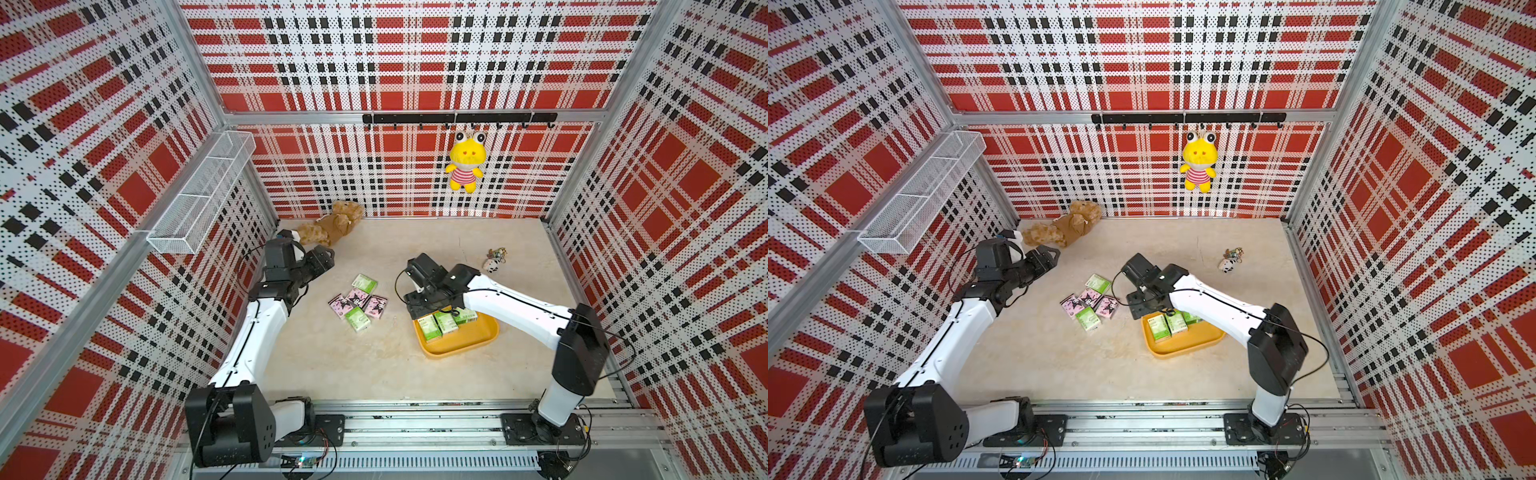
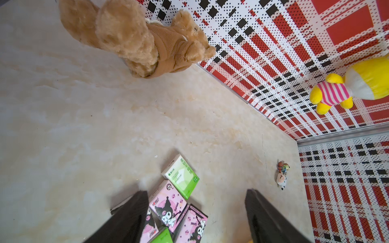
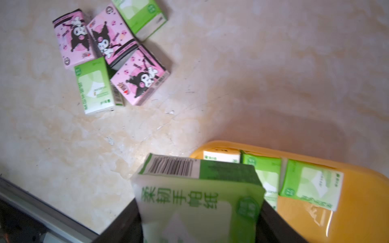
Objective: Put the pocket tissues into the storage box
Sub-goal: Place the pocket tissues in the storage box.
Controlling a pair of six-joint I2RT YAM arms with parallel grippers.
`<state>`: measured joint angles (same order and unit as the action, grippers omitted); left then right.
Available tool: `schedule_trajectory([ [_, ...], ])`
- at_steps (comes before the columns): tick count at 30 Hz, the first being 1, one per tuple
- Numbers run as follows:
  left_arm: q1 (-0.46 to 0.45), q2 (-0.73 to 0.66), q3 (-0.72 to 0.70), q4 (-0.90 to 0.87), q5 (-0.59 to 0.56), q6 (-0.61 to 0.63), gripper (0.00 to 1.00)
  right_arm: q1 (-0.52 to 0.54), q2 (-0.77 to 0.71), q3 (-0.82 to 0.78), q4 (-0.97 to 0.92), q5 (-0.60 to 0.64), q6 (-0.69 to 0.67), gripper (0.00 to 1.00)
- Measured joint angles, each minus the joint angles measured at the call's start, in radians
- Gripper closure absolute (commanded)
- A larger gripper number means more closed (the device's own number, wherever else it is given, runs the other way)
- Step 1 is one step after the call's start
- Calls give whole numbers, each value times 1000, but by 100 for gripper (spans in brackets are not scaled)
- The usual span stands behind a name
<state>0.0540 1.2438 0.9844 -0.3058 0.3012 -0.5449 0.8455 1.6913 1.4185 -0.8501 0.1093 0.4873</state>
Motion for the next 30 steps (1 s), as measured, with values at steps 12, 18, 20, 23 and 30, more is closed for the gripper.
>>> schedule_trajectory([
  [12, -72, 31, 23, 3, -30, -8, 21, -156, -190, -365, -8, 7, 35, 28],
  [18, -72, 33, 23, 4, -40, -8, 21, -185, -190, -396, -8, 19, 29, 28],
  [20, -72, 33, 23, 4, -40, -8, 21, -199, -190, -405, -3, 19, 26, 28],
  [23, -72, 33, 23, 4, -40, -8, 21, -228, -189, -414, -2, 20, 19, 27],
  [30, -66, 33, 23, 4, -40, -7, 21, -248, -163, -414, -1, 34, -20, 25],
])
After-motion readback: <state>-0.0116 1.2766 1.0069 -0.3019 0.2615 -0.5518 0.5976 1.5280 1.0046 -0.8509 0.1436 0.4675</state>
